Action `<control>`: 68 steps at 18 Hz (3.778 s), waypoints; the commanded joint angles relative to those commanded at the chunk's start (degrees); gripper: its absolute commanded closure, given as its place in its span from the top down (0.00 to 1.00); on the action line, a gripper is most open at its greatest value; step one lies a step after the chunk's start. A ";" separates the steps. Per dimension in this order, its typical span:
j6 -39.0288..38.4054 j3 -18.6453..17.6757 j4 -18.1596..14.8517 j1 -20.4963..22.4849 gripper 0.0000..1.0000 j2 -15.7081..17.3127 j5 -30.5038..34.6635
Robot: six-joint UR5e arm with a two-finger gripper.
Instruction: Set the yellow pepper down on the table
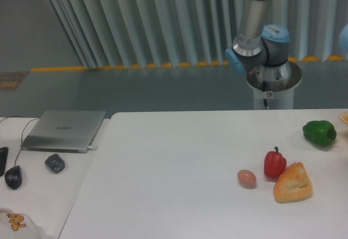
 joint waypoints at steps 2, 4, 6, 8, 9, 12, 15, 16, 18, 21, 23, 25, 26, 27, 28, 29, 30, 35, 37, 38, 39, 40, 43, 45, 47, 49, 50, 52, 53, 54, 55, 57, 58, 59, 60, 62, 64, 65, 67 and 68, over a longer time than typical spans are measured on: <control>1.14 -0.09 -0.09 0.00 1.00 0.26 0.00; 2.63 -1.14 -0.09 0.00 1.00 0.79 -0.44; 4.82 -2.63 0.00 0.00 1.00 3.24 -1.58; 5.45 -3.95 0.35 1.13 1.00 4.30 -3.15; 5.45 -4.74 0.35 2.36 1.00 4.48 -5.60; 3.61 -8.43 1.49 8.42 1.00 5.71 -13.79; 3.17 -8.00 5.34 9.23 1.00 6.59 -6.09; 3.25 -7.82 5.88 8.79 1.00 6.50 -5.63; 4.12 -7.65 6.15 8.96 1.00 6.59 -3.79; 11.39 -7.73 6.07 10.28 1.00 6.50 -2.99; 21.65 -8.00 6.07 12.03 1.00 6.42 0.42; 31.32 -8.43 5.89 12.57 1.00 6.24 4.98; 35.21 -9.13 5.89 12.66 1.00 6.24 6.75; 37.68 -9.40 5.80 12.57 1.00 6.24 7.81; 41.62 -10.36 5.89 12.48 1.00 6.24 9.65; 43.92 -11.42 6.15 12.48 1.00 6.24 10.89; 46.21 -12.03 6.24 12.57 1.00 6.33 11.59; 60.62 -12.65 10.00 16.77 1.00 4.66 13.53; 63.88 -13.01 11.77 18.62 1.00 2.91 13.45; 64.42 -13.18 12.74 18.72 1.00 2.47 13.45; 64.42 -13.44 12.92 18.55 1.00 2.11 13.45; 63.90 -13.53 13.01 18.11 1.00 1.94 13.27; 62.24 -13.62 13.71 16.61 1.00 1.76 13.36; 62.23 -13.71 13.89 16.52 1.00 1.32 13.36; 62.31 -13.80 14.41 16.61 1.00 1.14 13.36; 62.40 -13.97 14.50 16.52 1.00 1.14 13.62; 62.40 -14.41 14.50 16.52 1.00 1.14 13.80; 62.32 -15.12 14.68 16.61 1.00 1.06 13.80; 62.32 -15.12 14.68 16.61 1.00 0.97 13.80; 62.40 -15.12 14.68 16.70 1.00 0.79 13.80; 62.40 -15.12 14.68 16.79 1.00 0.53 13.80; 62.40 -15.12 14.68 16.87 1.00 0.44 14.67; 62.40 -15.12 14.68 16.96 1.00 0.35 15.20; 62.40 -15.12 14.77 16.96 1.00 0.18 15.21; 62.40 -15.12 14.94 17.05 1.00 0.00 15.21; 62.40 -15.12 15.47 17.14 1.00 -0.35 15.21; 62.32 -15.20 15.47 17.14 1.00 -0.61 15.21; 62.23 -15.38 15.56 17.14 1.00 -0.96 15.21; 62.14 -15.91 15.73 17.05 1.00 -1.23 15.03; 62.14 -16.26 16.34 16.79 1.00 -1.32 15.03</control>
